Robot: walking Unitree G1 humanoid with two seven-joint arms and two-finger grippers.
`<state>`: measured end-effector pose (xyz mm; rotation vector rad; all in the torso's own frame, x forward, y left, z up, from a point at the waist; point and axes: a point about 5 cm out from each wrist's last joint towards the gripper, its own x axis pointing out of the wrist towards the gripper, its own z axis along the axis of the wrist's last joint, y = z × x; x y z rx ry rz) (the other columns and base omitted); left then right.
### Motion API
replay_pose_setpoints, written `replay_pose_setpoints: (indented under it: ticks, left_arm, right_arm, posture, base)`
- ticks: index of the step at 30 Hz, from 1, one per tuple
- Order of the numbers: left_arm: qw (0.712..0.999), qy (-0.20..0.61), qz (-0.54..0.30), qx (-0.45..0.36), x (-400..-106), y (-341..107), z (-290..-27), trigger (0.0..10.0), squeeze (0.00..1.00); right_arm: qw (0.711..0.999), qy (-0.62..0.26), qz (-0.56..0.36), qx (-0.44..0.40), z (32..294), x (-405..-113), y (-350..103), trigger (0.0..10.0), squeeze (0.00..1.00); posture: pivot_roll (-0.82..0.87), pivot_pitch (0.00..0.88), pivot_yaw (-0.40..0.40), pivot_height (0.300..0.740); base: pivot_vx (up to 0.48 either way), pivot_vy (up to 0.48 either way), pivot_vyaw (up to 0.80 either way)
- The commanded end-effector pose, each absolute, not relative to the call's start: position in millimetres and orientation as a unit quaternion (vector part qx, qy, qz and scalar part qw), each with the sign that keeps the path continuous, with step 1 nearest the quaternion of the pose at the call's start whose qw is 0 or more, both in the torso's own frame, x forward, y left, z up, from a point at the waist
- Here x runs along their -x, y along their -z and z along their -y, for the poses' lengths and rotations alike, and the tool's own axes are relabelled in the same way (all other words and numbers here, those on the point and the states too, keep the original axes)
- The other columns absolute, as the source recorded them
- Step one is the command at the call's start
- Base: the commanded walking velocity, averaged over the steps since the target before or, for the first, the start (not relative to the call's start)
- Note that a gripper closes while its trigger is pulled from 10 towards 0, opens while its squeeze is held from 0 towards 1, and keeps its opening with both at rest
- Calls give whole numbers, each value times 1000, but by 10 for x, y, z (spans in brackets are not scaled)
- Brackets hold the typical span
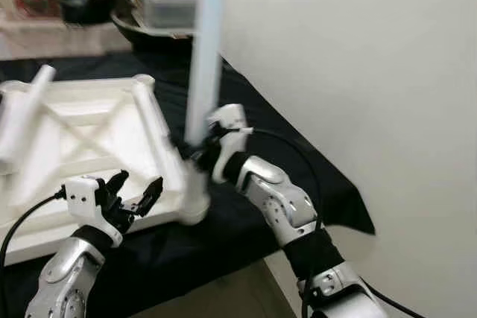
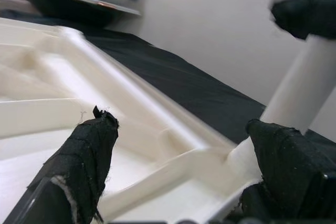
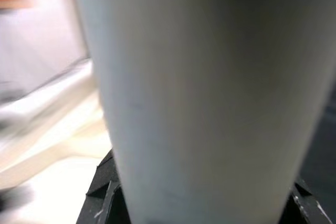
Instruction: Building children table
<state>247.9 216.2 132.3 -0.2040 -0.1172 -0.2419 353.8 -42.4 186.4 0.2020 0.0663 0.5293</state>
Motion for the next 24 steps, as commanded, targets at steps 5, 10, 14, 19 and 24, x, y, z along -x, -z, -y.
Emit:
replay_pose_setpoints:
  ticks: [5,10,14,19,24]
  left_arm:
    - [984,127,61,106,-2470,-1331,-2129,10000,0]
    - [984,128,60,106,-2472,-1328,-2124,10000,0]
    - [984,127,59,105,-2477,-1323,-2122,10000,0]
    - [985,126,60,106,-2478,-1322,-2128,10000,0]
    - [984,126,61,107,-2481,-1325,-2129,10000,0]
  right_arm:
    - [962,-229,-107,-108,501,-3452,-1491,2863,0]
    - [903,-401,-42,-145,165,-3249,-1722,10000,1000]
    - [857,-492,-25,-151,74,-3142,-1867,10000,0]
    - [765,-628,8,-144,78,-2848,-2024,10000,0]
    - [836,-537,-11,-114,116,-3094,-1817,0,0]
  posture:
    - [151,0,-137,740]
    - [150,0,-135,740]
    - [157,0,-141,740]
    - [158,0,-142,740]
    - [160,0,-146,740]
  base:
    - [0,0,0]
    - [0,0,0]
    - [0,0,0]
    - [0,0,0]
    - [0,0,0]
